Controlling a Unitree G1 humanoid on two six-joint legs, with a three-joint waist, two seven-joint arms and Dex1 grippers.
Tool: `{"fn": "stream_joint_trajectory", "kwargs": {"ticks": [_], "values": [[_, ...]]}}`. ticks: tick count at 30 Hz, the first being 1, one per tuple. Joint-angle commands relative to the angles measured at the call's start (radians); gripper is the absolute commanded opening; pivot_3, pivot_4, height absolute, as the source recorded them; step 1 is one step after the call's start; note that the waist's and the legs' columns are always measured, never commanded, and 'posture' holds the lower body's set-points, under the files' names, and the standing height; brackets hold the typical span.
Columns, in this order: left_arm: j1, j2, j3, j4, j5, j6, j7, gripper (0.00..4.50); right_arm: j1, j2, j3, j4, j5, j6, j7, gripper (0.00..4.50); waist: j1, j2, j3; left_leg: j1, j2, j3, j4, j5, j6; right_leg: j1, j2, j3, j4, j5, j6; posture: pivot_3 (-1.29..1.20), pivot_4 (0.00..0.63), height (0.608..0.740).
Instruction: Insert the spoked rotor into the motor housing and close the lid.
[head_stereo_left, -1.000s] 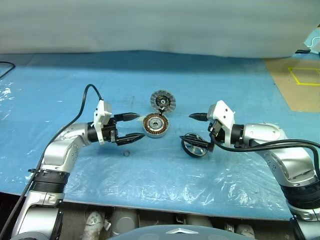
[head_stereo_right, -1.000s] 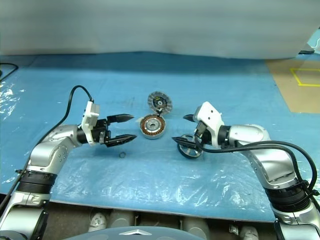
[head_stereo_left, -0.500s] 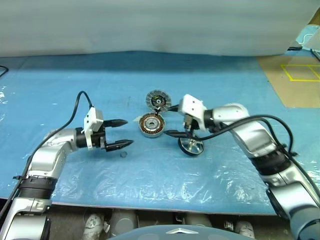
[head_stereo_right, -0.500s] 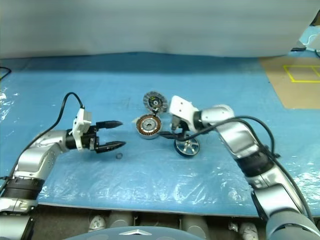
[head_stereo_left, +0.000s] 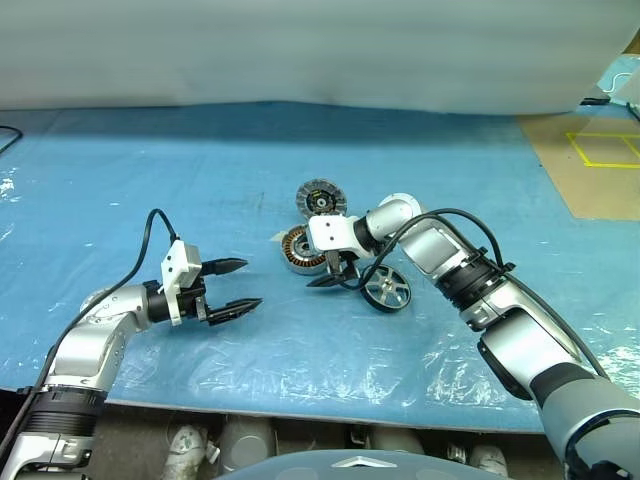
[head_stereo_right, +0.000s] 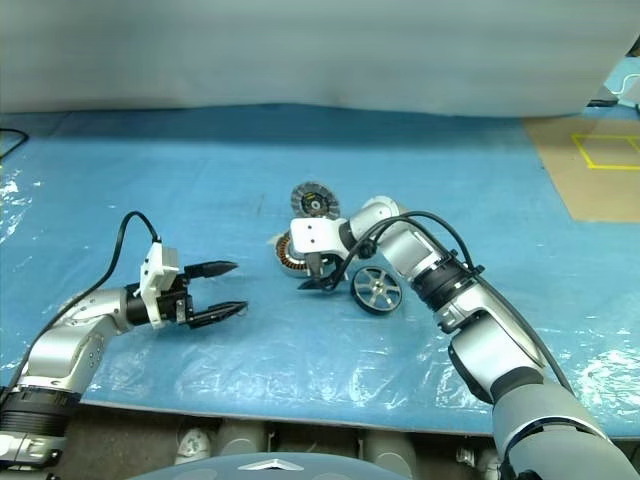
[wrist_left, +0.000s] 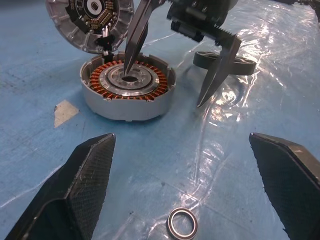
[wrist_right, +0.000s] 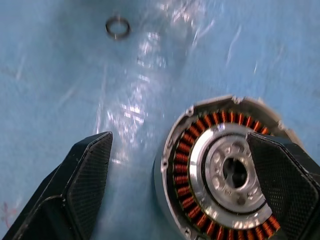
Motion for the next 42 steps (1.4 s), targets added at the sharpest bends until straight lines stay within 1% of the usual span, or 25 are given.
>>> {"fn": "stream_joint_trajectory", "kwargs": {"ticks": [1,6,11,14,17,21,22,23,25,30,35,38,42], "values": [[0.011,-0.009,0.009,-0.048,-0.001,-0.013,0.017,4.5,-0.039,0.003,-0.004,0.024,-0.029,-0.053,0.035,4.48,-0.001,0.0,0.0,0.0,0.0,0.0,0.0,0.0,0.0,0.0,0.0,0.0,0.0,0.0,0.0,0.0,0.15,0.74],[0.004,-0.019,-0.003,-0.05,0.007,-0.014,0.03,4.5,-0.039,0.001,-0.011,0.048,-0.062,-0.082,0.058,4.48,-0.001,0.0,0.0,0.0,0.001,0.0,0.0,0.0,0.0,0.0,0.001,0.0,0.0,0.0,0.0,0.0,0.15,0.74],[-0.013,-0.029,-0.012,-0.049,0.011,-0.01,0.034,4.5,-0.058,0.03,-0.01,0.085,-0.113,-0.088,0.022,4.48,0.0,0.0,0.0,0.0,0.001,0.0,0.001,0.0,0.0,0.0,0.001,0.0,0.001,0.0,0.0,0.0,0.15,0.74],[-0.02,-0.033,-0.017,-0.045,0.015,-0.009,0.033,4.5,-0.084,0.05,0.008,0.113,-0.173,-0.092,-0.014,4.48,-0.001,0.0,0.0,0.001,0.001,0.0,0.001,0.0,0.0,0.0,0.001,0.0,0.002,0.0,0.0,0.0,0.15,0.74],[-0.033,-0.042,-0.028,-0.039,0.022,-0.009,0.033,4.5,-0.095,0.05,0.037,0.121,-0.217,-0.126,0.006,3.93,0.0,0.0,0.0,0.001,0.001,0.0,0.002,0.0,0.0,0.0,0.001,0.0,0.003,0.0,0.0,0.0,0.15,0.74],[-0.048,-0.052,-0.039,-0.032,0.025,-0.009,0.035,4.5,-0.081,0.015,0.07,0.102,-0.273,-0.213,0.025,2.63,0.001,-0.001,0.0,0.001,0.001,0.0,0.002,0.0,0.0,0.001,0.0,0.0,0.002,0.0,0.0,0.0,0.15,0.74],[-0.051,-0.054,-0.04,-0.028,0.025,-0.01,0.034,4.5,-0.077,0.009,0.072,0.091,-0.285,-0.229,0.022,2.24,0.001,-0.001,-0.001,0.001,0.001,0.0,0.002,0.0,0.0,0.001,0.0,0.0,0.002,0.0,0.0,0.0,0.15,0.74],[-0.052,-0.055,-0.04,-0.025,0.026,-0.011,0.034,4.5,-0.072,0.004,0.072,0.079,-0.292,-0.24,0.02,2.09,0.0,-0.001,-0.001,0.002,0.001,0.0,0.002,0.0,0.0,0.001,0.0,0.0,0.002,0.0,0.0,0.0,0.15,0.74],[-0.054,-0.055,-0.04,-0.022,0.026,-0.014,0.033,4.5,-0.058,-0.01,0.072,0.041,-0.295,-0.262,0.031,2.09,0.0,-0.001,-0.001,0.002,0.001,0.0,0.002,0.0,0.0,0.001,0.0,0.0,0.002,0.0,0.0,0.0,0.15,0.74],[-0.057,-0.053,-0.037,-0.018,0.025,-0.013,0.029,4.5,-0.047,-0.073,0.086,-0.039,-0.323,-0.39,0.045,2.09,0.001,-0.001,-0.001,0.001,0.001,0.0,0.002,0.0,0.0,0.001,0.0,0.0,0.001,0.0,0.0,0.0,0.15,0.74],[-0.062,-0.047,-0.033,-0.018,0.02,-0.005,0.025,4.5,-0.05,-0.124,0.091,-0.121,-0.296,-0.488,0.116,2.09,-0.001,-0.002,-0.001,0.001,0.001,0.0,0.002,0.0,0.001,0.001,0.001,0.0,0.001,0.0,0.0,0.0,0.15,0.74],[-0.064,-0.043,-0.03,-0.022,0.017,0.0,0.024,4.5,-0.04,-0.117,0.09,-0.163,-0.265,-0.502,0.155,2.09,-0.002,-0.002,-0.001,0.001,0.002,0.0,0.002,-0.001,0.002,0.001,0.002,0.0,0.001,0.0,0.0,0.0,0.15,0.74],[-0.057,-0.039,-0.026,-0.031,0.012,0.01,0.024,4.5,-0.009,-0.096,0.081,-0.223,-0.216,-0.475,0.202,2.09,-0.006,-0.002,-0.001,0.001,0.003,0.0,0.002,-0.002,0.004,0.0,0.002,0.0,0.001,0.0,-0.001,0.0,0.15,0.74]]}}
